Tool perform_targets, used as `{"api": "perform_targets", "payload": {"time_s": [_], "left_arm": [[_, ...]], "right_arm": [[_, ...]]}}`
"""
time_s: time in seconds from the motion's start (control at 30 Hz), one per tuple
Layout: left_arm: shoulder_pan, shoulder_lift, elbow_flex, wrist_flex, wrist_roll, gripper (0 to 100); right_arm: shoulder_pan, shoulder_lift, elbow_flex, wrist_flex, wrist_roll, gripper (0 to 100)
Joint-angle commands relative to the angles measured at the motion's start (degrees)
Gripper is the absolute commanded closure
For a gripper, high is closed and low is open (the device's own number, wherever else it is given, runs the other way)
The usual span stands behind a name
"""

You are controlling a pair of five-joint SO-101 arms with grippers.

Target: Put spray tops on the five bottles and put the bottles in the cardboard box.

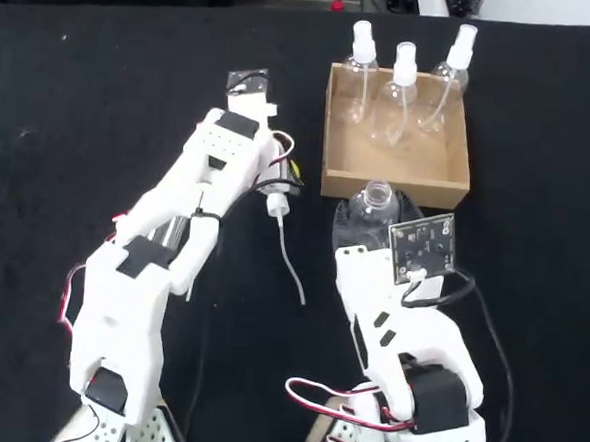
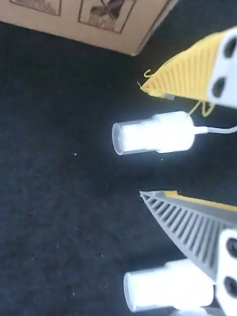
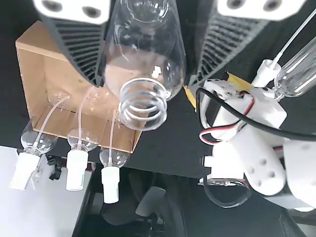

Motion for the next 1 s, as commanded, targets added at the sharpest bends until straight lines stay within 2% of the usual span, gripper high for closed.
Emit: {"api": "perform_targets", "payload": {"time_s": [0.0, 0.2, 0.43, 0.57, 0.77, 0.97], "left_arm": [[3.4, -0.4, -0.6, -3.2, 1.2, 72], [4.6, -0.1, 0.6, -5.6, 1.2, 85], [4.5, -0.8, 3.1, -4.6, 1.1, 87], [4.5, -5.4, 1.3, 1.7, -0.3, 87], [1.8, -17.3, 0.8, 12.4, -9.2, 87], [-6.4, -30.1, 7.7, 13.9, -13.5, 87]], "right_arm": [[1.1, -0.8, -0.9, -1.0, -0.4, 80.8], [1.1, -0.8, -0.9, -1.0, -0.2, 80.8], [1.1, -0.8, -0.9, -1.0, -0.2, 80.8], [1.3, -0.8, -0.9, -1.0, -0.4, 80.8], [1.1, -0.8, -0.7, -1.0, -0.4, 80.8], [1.1, -0.8, -0.6, -1.1, -0.4, 80.8]]}}
